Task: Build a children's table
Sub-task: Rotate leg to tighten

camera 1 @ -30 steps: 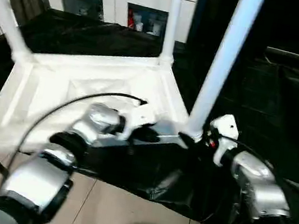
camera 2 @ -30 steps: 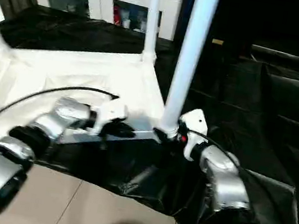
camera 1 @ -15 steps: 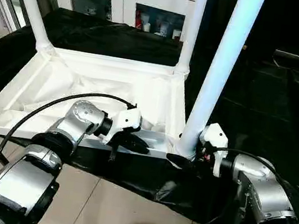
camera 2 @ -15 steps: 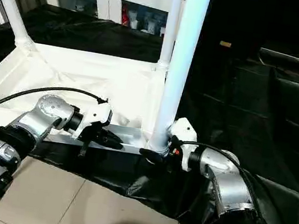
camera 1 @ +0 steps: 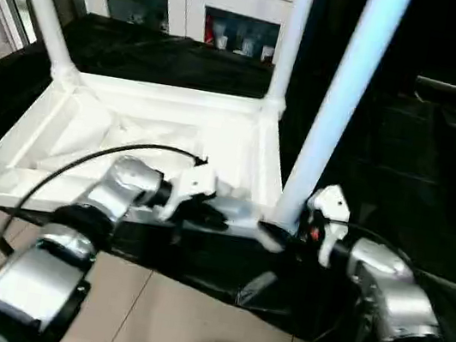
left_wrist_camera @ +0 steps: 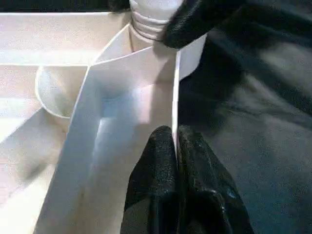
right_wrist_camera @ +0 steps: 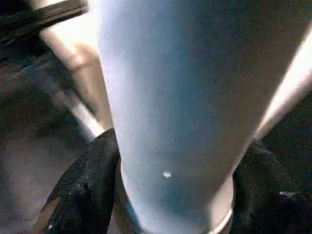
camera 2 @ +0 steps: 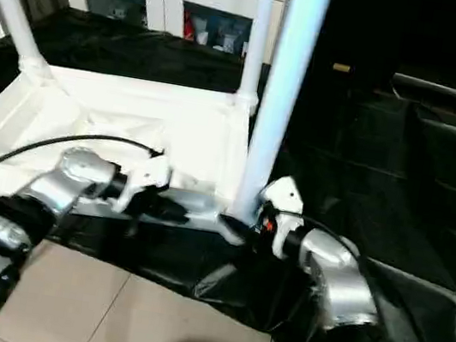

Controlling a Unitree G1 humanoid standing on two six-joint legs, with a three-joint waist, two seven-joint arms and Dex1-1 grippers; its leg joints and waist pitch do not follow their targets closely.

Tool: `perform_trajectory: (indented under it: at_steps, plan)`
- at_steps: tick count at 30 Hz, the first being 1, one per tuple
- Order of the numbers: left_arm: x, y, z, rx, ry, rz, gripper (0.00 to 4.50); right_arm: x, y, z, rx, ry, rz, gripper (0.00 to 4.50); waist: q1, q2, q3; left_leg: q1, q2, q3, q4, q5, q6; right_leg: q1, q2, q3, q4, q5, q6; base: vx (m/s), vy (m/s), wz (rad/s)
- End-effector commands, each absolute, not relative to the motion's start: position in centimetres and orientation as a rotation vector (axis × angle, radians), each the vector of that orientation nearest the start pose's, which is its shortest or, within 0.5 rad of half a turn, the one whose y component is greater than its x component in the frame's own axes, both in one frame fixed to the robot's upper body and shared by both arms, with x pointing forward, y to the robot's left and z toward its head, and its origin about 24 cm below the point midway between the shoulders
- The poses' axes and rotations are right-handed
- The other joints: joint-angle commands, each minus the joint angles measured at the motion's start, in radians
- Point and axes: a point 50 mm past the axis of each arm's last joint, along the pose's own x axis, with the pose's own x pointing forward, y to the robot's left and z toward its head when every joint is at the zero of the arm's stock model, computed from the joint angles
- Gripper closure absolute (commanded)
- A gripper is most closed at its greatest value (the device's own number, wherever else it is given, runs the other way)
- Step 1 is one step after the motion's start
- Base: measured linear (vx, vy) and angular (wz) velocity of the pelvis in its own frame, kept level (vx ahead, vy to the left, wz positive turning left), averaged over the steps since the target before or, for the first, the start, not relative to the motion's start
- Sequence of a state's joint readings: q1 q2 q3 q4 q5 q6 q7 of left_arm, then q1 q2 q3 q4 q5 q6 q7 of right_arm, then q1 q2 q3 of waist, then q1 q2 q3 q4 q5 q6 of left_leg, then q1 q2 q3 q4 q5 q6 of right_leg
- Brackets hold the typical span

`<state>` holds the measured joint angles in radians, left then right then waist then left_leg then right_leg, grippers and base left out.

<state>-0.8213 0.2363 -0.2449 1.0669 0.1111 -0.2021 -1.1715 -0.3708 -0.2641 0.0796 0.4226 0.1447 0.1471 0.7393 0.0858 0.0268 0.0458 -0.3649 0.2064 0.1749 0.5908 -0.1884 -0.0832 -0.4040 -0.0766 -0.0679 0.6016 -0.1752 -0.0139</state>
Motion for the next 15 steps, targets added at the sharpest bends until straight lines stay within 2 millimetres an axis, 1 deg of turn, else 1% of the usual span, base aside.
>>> perform_trajectory:
  at_steps: [1,2,3,4,5,6,7,8,9,10,12,13,15]
  plan:
    - [34.8,8.7,4.9,0.412,0.353,-1.248,4.5,30.8,-12.7,2.3,-0.03,0.287,0.692,1.78,-0.005,-0.012,-0.06,0.009,0.02,-0.002,-0.072,-0.19,0.038,0.056,-0.067,0.042,-0.076,-0.243,-0.215,0.0,0.0,0.0]
    - [34.8,8.7,4.9,0.412,0.353,-1.248,4.5,30.8,-12.7,2.3,-0.03,0.287,0.692,1.78,-0.007,-0.01,-0.058,0.009,0.021,-0.002,-0.073,-0.192,0.034,0.053,-0.066,0.043,-0.077,-0.251,-0.21,0.0,0.0,0.0]
    - [34.8,7.9,4.8,0.405,0.351,-1.246,4.5,30.9,-12.3,2.0,-0.025,0.293,0.643,1.78,-0.007,-0.009,-0.058,0.01,0.02,-0.002,-0.074,-0.199,0.031,0.051,-0.066,0.043,-0.08,-0.265,-0.206,0.0,0.0,0.0]
    - [34.7,7.6,4.8,0.403,0.35,-1.246,4.5,31.0,-12.1,1.9,-0.023,0.296,0.626,1.78,-0.009,-0.008,-0.06,0.011,0.02,-0.003,-0.073,-0.197,0.026,0.052,-0.066,0.044,-0.08,-0.262,-0.201,0.0,0.0,0.0]
    - [34.7,6.5,4.7,0.403,0.347,-1.235,4.5,31.1,-11.5,1.5,-0.028,0.298,0.566,1.78,-0.011,-0.01,-0.059,0.01,0.018,-0.003,-0.075,-0.201,0.025,0.054,-0.066,0.044,-0.08,-0.26,-0.198,0.0,0.0,0.0]
    - [34.4,4.9,4.4,0.403,0.352,-1.238,4.5,31.4,-10.6,1.2,-0.037,0.307,0.509,1.78,-0.015,-0.005,-0.056,0.012,0.017,-0.004,-0.076,-0.214,0.016,0.051,-0.065,0.043,-0.082,-0.28,-0.195,0.0,0.0,0.0]
    - [34.3,4.3,4.3,0.404,0.354,-1.238,4.5,31.5,-10.3,1.1,-0.039,0.31,0.491,1.78,-0.018,-0.005,-0.056,0.012,0.016,-0.003,-0.077,-0.221,0.012,0.052,-0.065,0.043,-0.084,-0.291,-0.191,0.0,0.0,0.0]
    - [34.1,3.5,4.2,0.406,0.356,-1.236,4.5,31.6,-9.8,1.1,-0.028,0.306,0.478,1.78,-0.02,-0.004,-0.055,0.019,0.016,-0.004,-0.078,-0.245,0.011,0.049,-0.065,0.043,-0.091,-0.327,-0.184,0.0,0.0,0.0]
    - [34.1,3.5,4.2,0.406,0.356,-1.237,4.5,31.6,-9.7,1.1,-0.029,0.306,0.48,1.78,-0.021,-0.006,-0.054,0.02,0.015,-0.003,-0.078,-0.254,0.013,0.048,-0.064,0.043,-0.093,-0.343,-0.179,0.0,0.0,0.0]
    - [33.9,2.8,4.2,0.402,0.353,-1.245,4.5,31.7,-9.3,1.2,-0.034,0.3,0.496,1.78,-0.02,-0.004,-0.053,0.019,0.013,-0.003,-0.078,-0.265,0.021,0.049,-0.064,0.043,-0.097,-0.361,-0.172,0.0,0.0,0.0]
    - [33.8,2.2,4.2,0.4,0.349,-1.251,4.5,31.8,-9.0,1.4,-0.034,0.287,0.504,1.78,-0.021,-0.003,-0.051,0.022,0.015,-0.004,-0.081,-0.283,0.026,0.048,-0.063,0.043,-0.1,-0.374,-0.166,0.0,0.0,0.0]
    - [33.8,2.1,4.2,0.4,0.351,-1.25,4.5,31.9,-9.0,1.4,-0.032,0.281,0.494,1.78,-0.021,-0.002,-0.052,0.026,0.015,-0.005,-0.083,-0.294,0.03,0.049,-0.064,0.042,-0.104,-0.38,-0.166,0.0,0.0,0.0]
    - [33.9,2.4,4.3,0.401,0.352,-1.244,4.5,31.9,-9.3,1.7,-0.014,0.262,0.502,1.78,-0.023,0.0,-0.053,0.024,0.017,-0.007,-0.085,-0.298,0.031,0.05,-0.065,0.043,-0.102,-0.367,-0.17,0.0,0.0,0.0]
